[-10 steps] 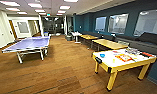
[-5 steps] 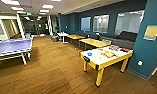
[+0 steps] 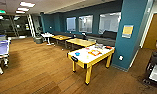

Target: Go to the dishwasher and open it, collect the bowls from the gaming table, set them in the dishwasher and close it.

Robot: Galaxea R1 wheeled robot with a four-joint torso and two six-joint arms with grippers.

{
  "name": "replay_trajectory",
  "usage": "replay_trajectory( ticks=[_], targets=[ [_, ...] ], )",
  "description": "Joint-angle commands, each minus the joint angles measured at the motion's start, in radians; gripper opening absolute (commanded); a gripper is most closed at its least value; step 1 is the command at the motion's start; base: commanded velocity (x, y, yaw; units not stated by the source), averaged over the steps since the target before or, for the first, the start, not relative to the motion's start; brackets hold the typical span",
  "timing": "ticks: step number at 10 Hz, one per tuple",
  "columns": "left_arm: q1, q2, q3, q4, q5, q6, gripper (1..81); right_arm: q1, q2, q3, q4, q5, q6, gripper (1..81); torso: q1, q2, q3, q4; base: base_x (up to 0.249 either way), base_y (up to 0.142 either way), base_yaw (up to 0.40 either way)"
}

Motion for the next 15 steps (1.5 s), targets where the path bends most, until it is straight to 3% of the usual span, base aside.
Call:
replay_trajectory(
  ticks=[1,9,15],
  targets=[
    [-0.050,0.000,-0.001,-0.003,0.052,0.011,81.1,0.048,0.013,0.011,0.001,-0.048,-0.004,81.1,0.000,0.000,0.000,0.000,0.000,0.000,-0.400],
    [-0.050,-0.001,-0.001,-0.006,0.052,0.010,81.1,0.044,0.012,0.010,0.002,-0.048,-0.004,81.1,0.000,0.000,0.000,0.000,0.000,0.000,-0.385],
    [-0.047,-0.004,0.001,-0.006,0.049,0.011,81.1,0.047,0.013,0.010,0.002,-0.048,-0.004,81.1,0.000,0.000,0.000,0.000,0.000,0.000,-0.045]
  ],
)
